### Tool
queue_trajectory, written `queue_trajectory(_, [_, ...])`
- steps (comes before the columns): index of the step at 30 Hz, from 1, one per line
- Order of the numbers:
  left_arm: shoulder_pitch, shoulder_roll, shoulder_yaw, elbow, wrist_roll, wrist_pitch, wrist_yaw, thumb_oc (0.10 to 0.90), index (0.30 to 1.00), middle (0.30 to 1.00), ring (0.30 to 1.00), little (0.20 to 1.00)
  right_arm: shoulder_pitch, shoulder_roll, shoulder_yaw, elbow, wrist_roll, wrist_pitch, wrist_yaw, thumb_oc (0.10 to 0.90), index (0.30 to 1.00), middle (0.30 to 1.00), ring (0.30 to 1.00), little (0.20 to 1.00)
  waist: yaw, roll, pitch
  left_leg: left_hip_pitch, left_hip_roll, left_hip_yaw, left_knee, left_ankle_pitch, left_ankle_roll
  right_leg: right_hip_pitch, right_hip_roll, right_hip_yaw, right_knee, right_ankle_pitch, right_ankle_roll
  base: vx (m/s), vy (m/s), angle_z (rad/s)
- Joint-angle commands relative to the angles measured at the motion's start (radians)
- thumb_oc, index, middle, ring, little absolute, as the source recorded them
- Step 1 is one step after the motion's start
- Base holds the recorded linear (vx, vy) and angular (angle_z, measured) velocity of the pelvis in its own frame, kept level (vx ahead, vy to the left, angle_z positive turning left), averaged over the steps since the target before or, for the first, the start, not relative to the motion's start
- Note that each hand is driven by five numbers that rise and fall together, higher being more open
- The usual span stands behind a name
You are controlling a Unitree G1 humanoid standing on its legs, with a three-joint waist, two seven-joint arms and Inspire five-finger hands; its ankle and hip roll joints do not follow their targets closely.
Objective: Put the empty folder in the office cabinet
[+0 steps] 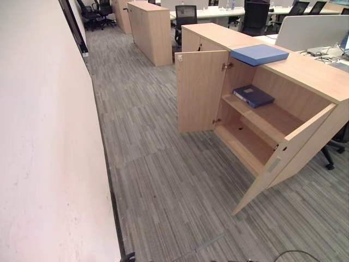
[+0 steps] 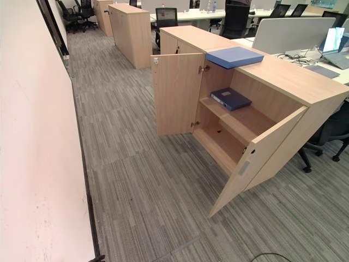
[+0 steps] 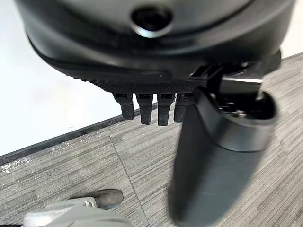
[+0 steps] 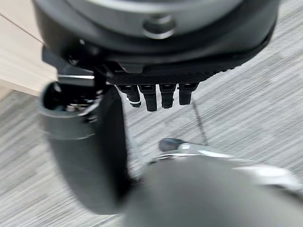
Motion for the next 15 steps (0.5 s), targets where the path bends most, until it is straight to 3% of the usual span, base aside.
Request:
queue_trajectory(1, [-0.063,0.010,0.019,0.004,0.015,-0.056,0.050,0.800,0.900,0.900,0.900,0.900,-0.028,0.045,0.065,0.037,-0.011,0.003,-0.002,0.800,0.900,0.900,0.900,0.900,0.019,-0.024,0.014,0.022,-0.041,0.006,-0.009,-0.088,-0.002,0.071,-0.046,-0.010,-0.047,-0.012,0.080,0.01,-0.002,0.04])
queue_trajectory(5, [-0.059,0.009,0.044,-0.012,-0.013,-0.071,0.077,0.800,0.900,0.900,0.900,0.900,-0.027,0.050,0.070,0.036,-0.015,0.001,-0.008,0.800,0.900,0.900,0.900,0.900,0.024,-0.027,0.009,0.026,-0.040,0.007,-0.009,-0.090,-0.004,0.076,-0.046,-0.013,-0.050,-0.013,0.082,0.00,0.000,0.00])
queue_trajectory(8, [-0.055,-0.003,0.124,-0.048,-0.228,-0.110,0.056,0.800,0.900,0.900,0.900,0.900,-0.024,0.053,0.063,0.036,0.000,0.002,-0.010,0.800,0.900,0.900,0.900,0.900,0.029,-0.032,0.008,0.030,-0.038,0.004,-0.009,-0.091,-0.006,0.081,-0.046,-0.016,-0.050,-0.014,0.082,0.00,0.000,0.00])
queue_trajectory(15, [-0.057,-0.011,0.123,-0.028,-0.263,-0.088,-0.024,0.800,0.900,0.900,0.900,0.900,-0.013,0.053,0.053,0.028,0.022,-0.003,0.009,0.800,0.900,0.900,0.900,0.900,0.022,-0.031,0.005,0.041,-0.035,0.007,-0.009,-0.095,-0.008,0.090,-0.046,-0.020,-0.050,-0.017,0.082,0.00,0.000,0.00])
